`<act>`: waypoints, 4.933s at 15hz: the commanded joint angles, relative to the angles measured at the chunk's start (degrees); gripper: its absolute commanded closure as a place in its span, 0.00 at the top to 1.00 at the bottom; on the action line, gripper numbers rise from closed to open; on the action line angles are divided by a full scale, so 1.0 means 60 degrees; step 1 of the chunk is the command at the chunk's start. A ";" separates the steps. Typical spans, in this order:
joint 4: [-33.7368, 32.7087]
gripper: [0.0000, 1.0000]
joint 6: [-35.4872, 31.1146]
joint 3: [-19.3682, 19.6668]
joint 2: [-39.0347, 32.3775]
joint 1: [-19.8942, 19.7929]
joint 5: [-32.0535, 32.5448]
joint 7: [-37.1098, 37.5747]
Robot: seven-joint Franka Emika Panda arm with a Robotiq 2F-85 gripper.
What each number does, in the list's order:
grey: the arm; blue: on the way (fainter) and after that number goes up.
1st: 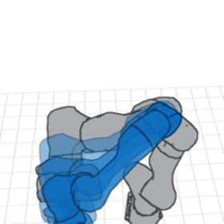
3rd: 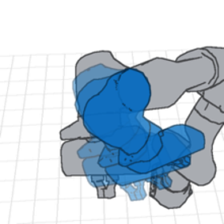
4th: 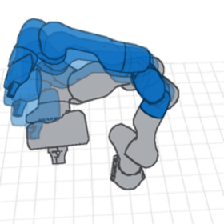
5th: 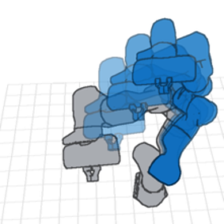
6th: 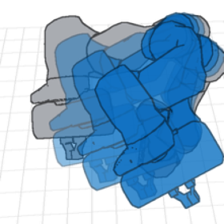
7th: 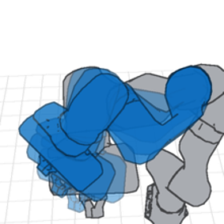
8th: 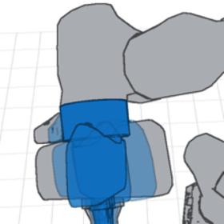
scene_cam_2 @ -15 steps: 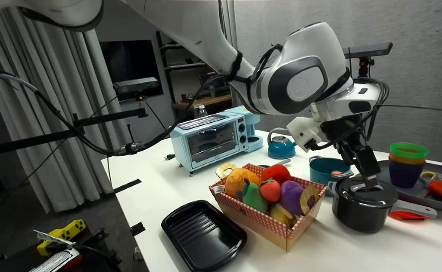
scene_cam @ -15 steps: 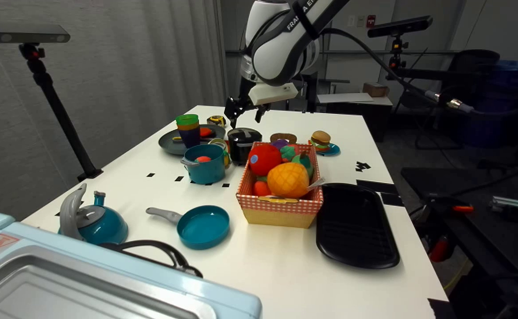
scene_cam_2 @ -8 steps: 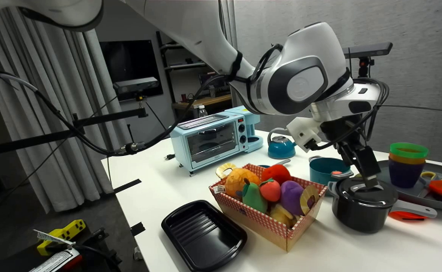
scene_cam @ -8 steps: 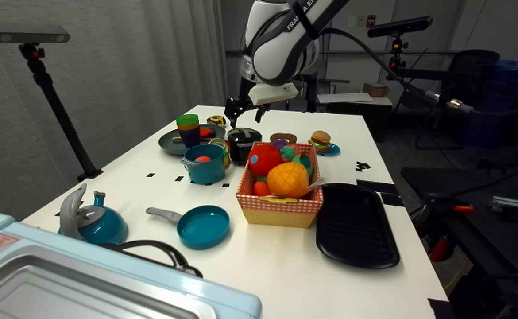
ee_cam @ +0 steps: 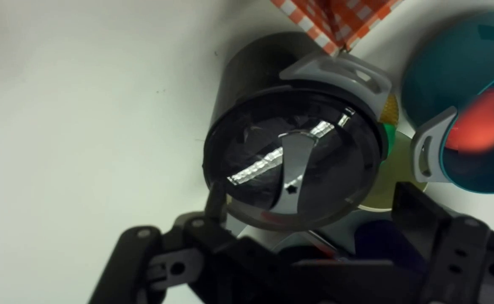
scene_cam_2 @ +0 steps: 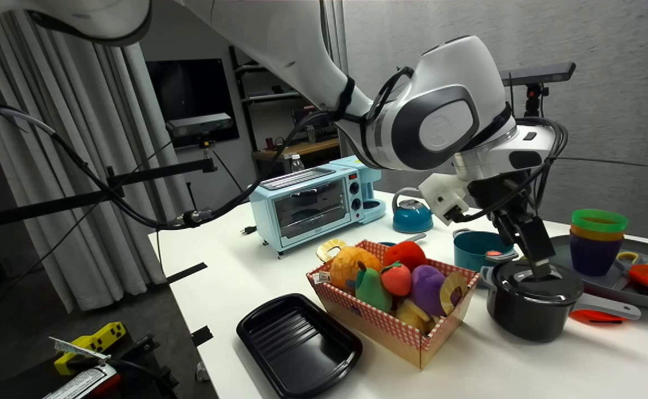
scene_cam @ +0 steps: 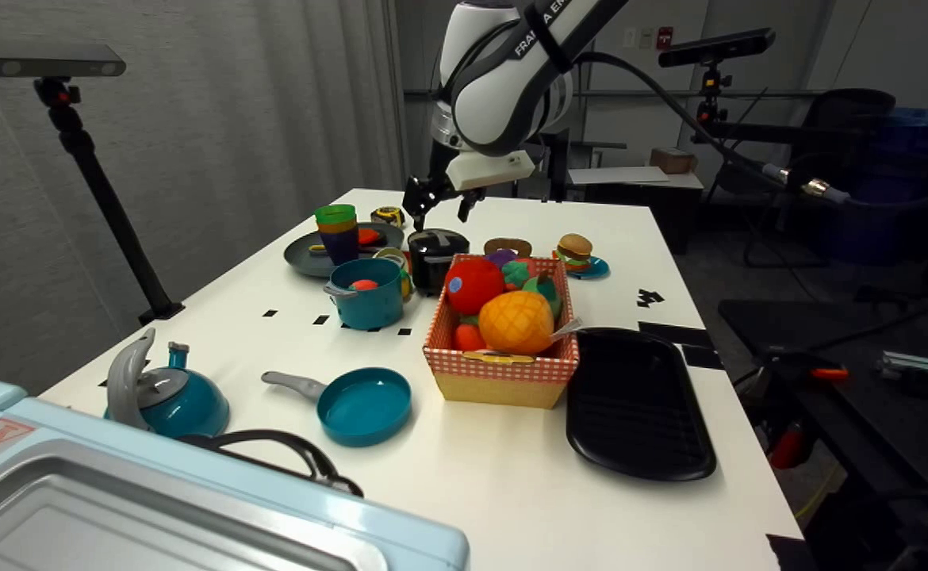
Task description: Remove the lid from the black pot
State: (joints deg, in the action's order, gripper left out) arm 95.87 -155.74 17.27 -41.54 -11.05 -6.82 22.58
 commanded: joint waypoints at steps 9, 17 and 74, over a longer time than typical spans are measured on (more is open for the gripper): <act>-0.0040 0.45 0.0490 0.0018 0.0058 -0.0008 0.0031 -0.0054; -0.0435 0.00 0.0639 -0.0308 -0.0458 -0.0367 -0.0140 -0.0318; -0.0561 0.57 -0.2402 -0.2257 -0.0650 -0.1865 -0.0870 -0.2644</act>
State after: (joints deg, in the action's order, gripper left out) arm 93.53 -169.01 5.78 -45.16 -20.42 -10.79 9.69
